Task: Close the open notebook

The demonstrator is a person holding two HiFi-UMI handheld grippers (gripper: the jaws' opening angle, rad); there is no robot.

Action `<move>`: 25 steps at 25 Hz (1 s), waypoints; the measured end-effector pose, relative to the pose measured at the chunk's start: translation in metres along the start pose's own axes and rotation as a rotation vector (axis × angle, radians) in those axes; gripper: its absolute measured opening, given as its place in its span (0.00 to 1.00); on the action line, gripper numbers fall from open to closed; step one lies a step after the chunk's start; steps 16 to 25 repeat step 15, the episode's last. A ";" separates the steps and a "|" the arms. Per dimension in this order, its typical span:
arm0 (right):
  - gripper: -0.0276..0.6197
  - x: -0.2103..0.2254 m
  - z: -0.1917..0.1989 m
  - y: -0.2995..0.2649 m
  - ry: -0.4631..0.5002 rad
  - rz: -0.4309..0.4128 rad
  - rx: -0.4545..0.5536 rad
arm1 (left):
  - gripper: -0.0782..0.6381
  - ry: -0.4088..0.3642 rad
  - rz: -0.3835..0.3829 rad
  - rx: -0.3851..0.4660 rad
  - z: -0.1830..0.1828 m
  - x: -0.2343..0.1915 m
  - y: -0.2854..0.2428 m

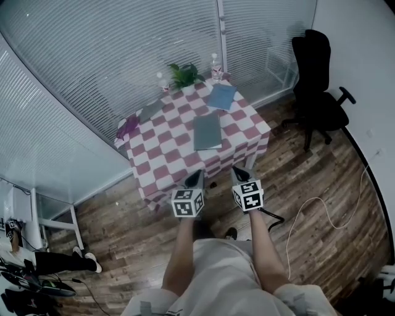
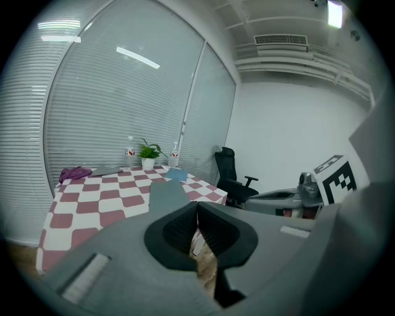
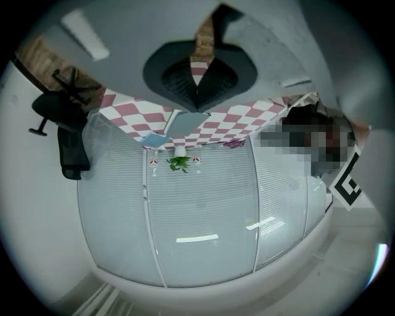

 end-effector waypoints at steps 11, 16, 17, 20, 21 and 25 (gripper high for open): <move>0.04 0.000 -0.001 -0.003 0.001 -0.014 0.003 | 0.12 -0.005 -0.008 -0.012 0.004 0.000 -0.001; 0.04 0.003 -0.002 -0.006 0.000 -0.011 0.003 | 0.12 -0.012 -0.006 -0.016 0.004 0.000 -0.004; 0.04 0.003 -0.002 -0.006 0.000 -0.011 0.003 | 0.12 -0.012 -0.006 -0.016 0.004 0.000 -0.004; 0.04 0.003 -0.002 -0.006 0.000 -0.011 0.003 | 0.12 -0.012 -0.006 -0.016 0.004 0.000 -0.004; 0.04 0.003 -0.002 -0.006 0.000 -0.011 0.003 | 0.12 -0.012 -0.006 -0.016 0.004 0.000 -0.004; 0.04 0.003 -0.002 -0.006 0.000 -0.011 0.003 | 0.12 -0.012 -0.006 -0.016 0.004 0.000 -0.004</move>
Point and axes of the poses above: the fingertips, and each gripper's own axes: y backward along the fingers, x to its right, z out of its underside, the point moved 6 cm from there along y, backward along the fingers, and after that the axes turned 4 degrees about -x, right-handed, at the moved point
